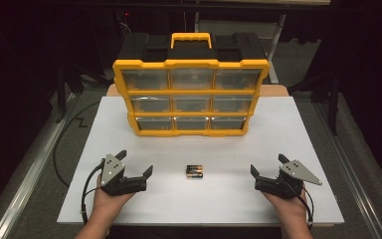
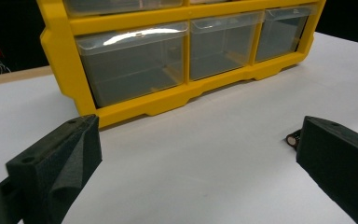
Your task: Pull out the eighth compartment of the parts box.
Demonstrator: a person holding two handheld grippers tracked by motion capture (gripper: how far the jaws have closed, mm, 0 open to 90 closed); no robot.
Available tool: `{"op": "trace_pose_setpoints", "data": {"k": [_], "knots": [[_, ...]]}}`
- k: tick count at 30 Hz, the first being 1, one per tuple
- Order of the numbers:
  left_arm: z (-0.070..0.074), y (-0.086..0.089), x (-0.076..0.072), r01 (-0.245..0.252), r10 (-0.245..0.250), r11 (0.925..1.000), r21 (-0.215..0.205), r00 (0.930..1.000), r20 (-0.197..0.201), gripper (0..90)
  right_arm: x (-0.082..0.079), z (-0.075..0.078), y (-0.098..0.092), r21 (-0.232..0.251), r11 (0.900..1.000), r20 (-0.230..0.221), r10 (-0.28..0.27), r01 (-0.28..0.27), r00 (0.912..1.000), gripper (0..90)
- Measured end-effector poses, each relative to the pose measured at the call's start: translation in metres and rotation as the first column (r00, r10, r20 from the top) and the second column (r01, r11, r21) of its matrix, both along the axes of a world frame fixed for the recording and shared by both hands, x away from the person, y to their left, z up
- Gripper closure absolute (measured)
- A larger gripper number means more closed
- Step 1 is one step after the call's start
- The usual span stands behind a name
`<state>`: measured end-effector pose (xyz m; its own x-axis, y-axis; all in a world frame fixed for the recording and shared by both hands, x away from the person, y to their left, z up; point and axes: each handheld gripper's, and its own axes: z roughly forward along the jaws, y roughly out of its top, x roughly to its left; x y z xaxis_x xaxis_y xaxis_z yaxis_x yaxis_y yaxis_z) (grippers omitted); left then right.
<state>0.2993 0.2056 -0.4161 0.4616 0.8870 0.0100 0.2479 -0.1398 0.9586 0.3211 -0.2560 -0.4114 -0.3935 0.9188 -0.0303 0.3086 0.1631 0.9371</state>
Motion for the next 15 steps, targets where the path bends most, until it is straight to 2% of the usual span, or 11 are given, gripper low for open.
{"op": "trace_pose_setpoints", "data": {"k": [4, 8, 15], "knots": [[-0.0005, 0.0003, 0.0007, -0.003, 0.003, 1.0000, 0.007, 1.0000, -0.002, 0.9, 0.0018, -0.0019, -0.0035, 0.003, 1.000, -0.011, -0.011, 0.011, 0.9999, 0.9], [-0.0009, 0.0019, 0.0011, -0.010, 0.011, 0.9999, 0.008, 0.9999, -0.006, 0.9, 0.0024, -0.0016, -0.0029, -0.002, 1.000, 0.000, -0.011, 0.011, 0.9999, 0.9], [-0.0008, 0.0013, 0.0005, -0.013, 0.013, 0.9999, 0.010, 0.9999, 0.010, 0.5, 0.0020, -0.0025, -0.0010, -0.016, 1.000, 0.005, -0.008, 0.008, 1.0000, 0.9]]}}
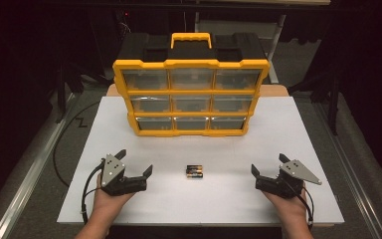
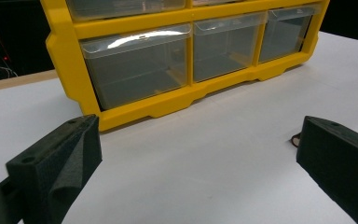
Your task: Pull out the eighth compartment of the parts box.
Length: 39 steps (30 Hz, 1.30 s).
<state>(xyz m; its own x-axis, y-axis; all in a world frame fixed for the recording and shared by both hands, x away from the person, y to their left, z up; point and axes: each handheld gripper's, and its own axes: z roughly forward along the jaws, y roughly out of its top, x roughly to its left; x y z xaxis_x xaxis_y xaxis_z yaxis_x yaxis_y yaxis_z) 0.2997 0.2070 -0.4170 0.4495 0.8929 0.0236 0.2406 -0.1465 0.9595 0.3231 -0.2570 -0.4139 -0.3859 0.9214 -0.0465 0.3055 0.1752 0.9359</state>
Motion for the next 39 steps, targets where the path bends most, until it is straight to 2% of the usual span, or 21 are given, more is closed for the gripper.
{"op": "trace_pose_setpoints", "data": {"k": [12, 18, 26, 39], "knots": [[0.000, 0.001, 0.001, -0.010, 0.011, 0.9999, 0.010, 0.9999, -0.009, 0.3, 0.000, -0.001, 0.003, -0.020, 1.000, 0.013, 0.007, -0.007, 0.9999, 0.9], [-0.001, 0.001, 0.002, -0.005, 0.006, 0.9999, 0.013, 0.9996, -0.026, 0.3, 0.000, -0.001, 0.004, -0.026, 1.000, 0.028, 0.002, -0.002, 0.9996, 0.9], [-0.002, 0.000, 0.002, -0.004, 0.004, 0.9999, 0.015, 0.9997, -0.024, 0.3, 0.003, -0.002, 0.007, -0.034, 0.999, 0.023, 0.003, -0.002, 0.9997, 0.9], [-0.003, -0.001, 0.003, 0.000, 0.000, 0.9998, 0.018, 0.9997, -0.024, 0.3, 0.017, -0.002, 0.019, -0.046, 0.999, 0.024, 0.016, -0.015, 0.9996, 0.9]]}}
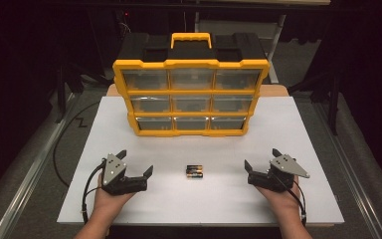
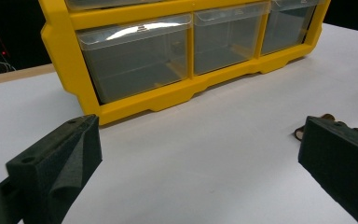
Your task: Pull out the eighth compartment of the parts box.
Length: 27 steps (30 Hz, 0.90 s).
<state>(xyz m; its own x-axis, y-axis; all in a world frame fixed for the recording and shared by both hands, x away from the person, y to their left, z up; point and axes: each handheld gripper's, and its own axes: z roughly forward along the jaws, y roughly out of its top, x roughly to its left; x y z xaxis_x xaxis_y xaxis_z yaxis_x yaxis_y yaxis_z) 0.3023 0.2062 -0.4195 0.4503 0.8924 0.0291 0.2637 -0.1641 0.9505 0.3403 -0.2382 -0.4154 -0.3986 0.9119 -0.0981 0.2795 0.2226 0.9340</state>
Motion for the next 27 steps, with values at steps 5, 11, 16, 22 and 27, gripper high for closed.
{"op": "trace_pose_setpoints", "data": {"k": [5, 11, 16, 22, 27], "knots": [[0.001, 0.000, -0.001, -0.003, 0.003, 1.0000, -0.003, 0.9999, 0.010, 0.3, 0.007, 0.001, 0.005, -0.003, 1.000, 0.005, 0.004, -0.004, 1.0000, 0.9], [0.001, 0.000, -0.001, 0.001, -0.001, 0.9999, -0.012, 1.0000, -0.001, 0.3, 0.014, 0.002, 0.006, -0.006, 1.000, 0.007, 0.003, -0.003, 1.0000, 0.9], [0.000, 0.000, -0.001, 0.007, -0.007, 0.9998, -0.020, 1.0000, -0.007, 0.3, 0.023, 0.002, 0.012, 0.007, 1.000, 0.004, 0.008, -0.008, 1.0000, 1.0], [0.000, 0.000, -0.001, 0.013, -0.013, 0.9997, -0.023, 0.9999, -0.005, 0.3, 0.035, 0.002, 0.019, -0.008, 1.000, 0.010, 0.001, -0.001, 1.0000, 0.9], [0.000, 0.001, -0.001, 0.018, -0.019, 0.9992, -0.035, 0.9998, -0.010, 0.8, 0.045, 0.001, 0.023, -0.006, 1.000, 0.011, -0.003, 0.003, 0.9999, 1.0]]}}
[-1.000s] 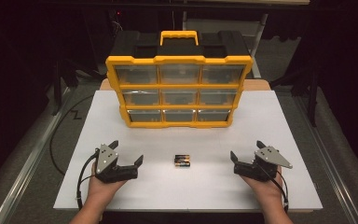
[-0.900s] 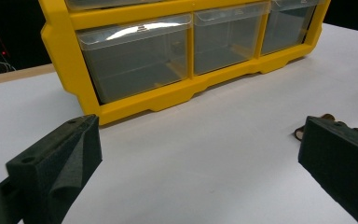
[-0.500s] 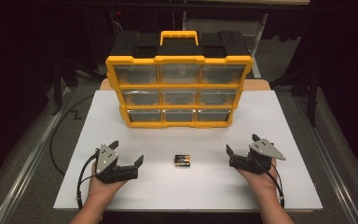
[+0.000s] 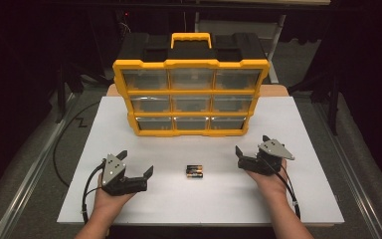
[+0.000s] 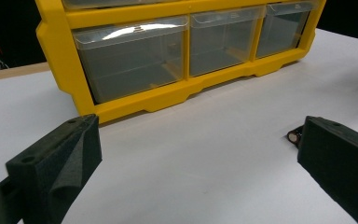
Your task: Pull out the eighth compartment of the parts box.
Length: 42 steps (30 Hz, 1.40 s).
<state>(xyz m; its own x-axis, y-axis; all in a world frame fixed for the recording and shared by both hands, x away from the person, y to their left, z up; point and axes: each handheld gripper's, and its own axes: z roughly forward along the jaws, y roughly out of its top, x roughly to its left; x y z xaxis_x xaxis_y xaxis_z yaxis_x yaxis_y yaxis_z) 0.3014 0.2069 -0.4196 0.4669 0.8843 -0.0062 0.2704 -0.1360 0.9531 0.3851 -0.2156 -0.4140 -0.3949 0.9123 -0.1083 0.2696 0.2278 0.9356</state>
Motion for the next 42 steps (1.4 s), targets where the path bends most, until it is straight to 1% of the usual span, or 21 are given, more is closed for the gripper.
{"op": "trace_pose_setpoints", "data": {"k": [5, 6, 8, 9, 11, 14, 15, 18, 19, 20, 21, 23, 25, 28, 29, 33, 34, 36, 37, 41, 42], "knots": [[0.000, 0.000, 0.001, -0.006, 0.006, 1.0000, -0.008, 1.0000, -0.001, 0.8, 0.006, 0.000, 0.001, -0.002, 1.000, 0.007, -0.007, 0.007, 1.0000, 0.9], [0.000, 0.000, 0.001, -0.004, 0.004, 0.9999, -0.012, 1.0000, -0.001, 0.8, 0.010, 0.000, 0.002, -0.004, 1.000, 0.006, -0.008, 0.008, 1.0000, 1.0], [0.000, 0.000, 0.001, -0.004, 0.003, 0.9999, -0.012, 1.0000, -0.005, 0.8, 0.011, 0.000, 0.002, -0.002, 1.000, 0.006, -0.011, 0.011, 0.9999, 1.0], [0.000, 0.000, 0.001, -0.003, 0.003, 0.9999, -0.013, 1.0000, -0.004, 0.8, 0.015, -0.001, 0.004, -0.007, 1.000, 0.006, -0.009, 0.009, 0.9999, 0.9], [0.000, 0.000, 0.001, -0.004, 0.004, 0.9999, -0.015, 1.0000, -0.002, 0.8, 0.016, -0.001, 0.005, -0.011, 1.000, 0.009, -0.008, 0.008, 0.9999, 1.0], [0.000, 0.000, 0.001, -0.006, 0.006, 0.9999, -0.014, 1.0000, 0.004, 0.8, 0.020, -0.003, 0.008, -0.022, 1.000, 0.017, -0.001, 0.002, 0.9999, 1.0], [0.000, 0.000, 0.000, -0.004, 0.004, 0.9999, -0.015, 1.0000, 0.004, 0.8, 0.024, -0.004, 0.009, -0.035, 0.999, 0.010, -0.003, 0.004, 0.9999, 1.0], [0.000, 0.000, 0.000, -0.005, 0.005, 0.9999, -0.015, 1.0000, 0.007, 0.8, 0.026, -0.005, 0.011, -0.049, 0.999, 0.006, -0.001, 0.002, 1.0000, 1.0], [0.000, 0.000, 0.001, 0.009, -0.009, 0.9998, -0.018, 1.0000, -0.001, 0.8, 0.026, -0.005, 0.012, -0.059, 0.998, 0.008, 0.001, 0.000, 1.0000, 1.0], [0.000, 0.000, 0.001, 0.009, -0.009, 0.9998, -0.018, 1.0000, -0.001, 0.8, 0.026, -0.005, 0.012, -0.059, 0.998, 0.008, 0.001, 0.000, 1.0000, 1.0], [-0.001, -0.001, 0.001, 0.024, -0.024, 0.9996, -0.016, 0.9997, -0.006, 0.6, 0.027, -0.004, 0.013, -0.087, 0.996, 0.019, 0.005, -0.003, 0.9998, 1.0], [-0.002, -0.003, 0.001, 0.036, -0.036, 0.9993, -0.009, 0.9994, -0.004, 0.3, 0.026, -0.003, 0.013, -0.092, 0.996, 0.026, 0.005, -0.003, 0.9996, 1.0], [-0.002, -0.004, 0.001, 0.038, -0.038, 0.9993, -0.008, 0.9993, -0.003, 0.4, 0.026, -0.003, 0.012, -0.094, 0.996, 0.024, 0.007, -0.005, 0.9997, 1.0], [-0.003, -0.005, 0.000, 0.035, -0.035, 0.9993, 0.012, 0.9994, 0.005, 0.3, 0.025, -0.003, 0.012, -0.114, 0.993, 0.024, 0.003, 0.000, 0.9997, 1.0], [-0.003, -0.005, 0.000, 0.035, -0.035, 0.9993, 0.014, 0.9993, 0.008, 0.3, 0.025, -0.004, 0.011, -0.113, 0.994, 0.013, -0.002, 0.003, 0.9999, 1.0], [-0.002, -0.005, -0.001, 0.026, -0.026, 0.9996, 0.010, 0.9995, 0.018, 0.3, 0.023, -0.006, 0.008, -0.122, 0.993, -0.008, -0.012, 0.011, 0.9999, 1.0], [-0.002, -0.004, -0.001, 0.024, -0.024, 0.9997, 0.000, 0.9995, 0.019, 0.3, 0.022, -0.006, 0.007, -0.125, 0.992, -0.010, -0.012, 0.011, 0.9999, 1.0], [-0.002, -0.004, -0.001, 0.023, -0.023, 0.9997, -0.006, 0.9996, 0.018, 0.3, 0.020, -0.008, 0.004, -0.127, 0.992, -0.014, -0.019, 0.017, 0.9997, 1.0], [-0.002, -0.004, 0.000, 0.029, -0.028, 0.9994, -0.017, 0.9995, 0.013, 0.3, 0.019, -0.008, 0.003, -0.127, 0.992, -0.018, -0.019, 0.016, 0.9997, 1.0], [-0.002, -0.003, 0.000, 0.033, -0.033, 0.9993, -0.018, 0.9994, 0.008, 0.3, 0.014, -0.011, -0.001, -0.142, 0.990, -0.036, -0.018, 0.013, 0.9992, 1.0], [-0.002, -0.003, 0.000, 0.035, -0.035, 0.9992, -0.018, 0.9994, 0.009, 0.3, 0.013, -0.012, -0.002, -0.145, 0.989, -0.028, -0.013, 0.009, 0.9995, 1.0]]}}
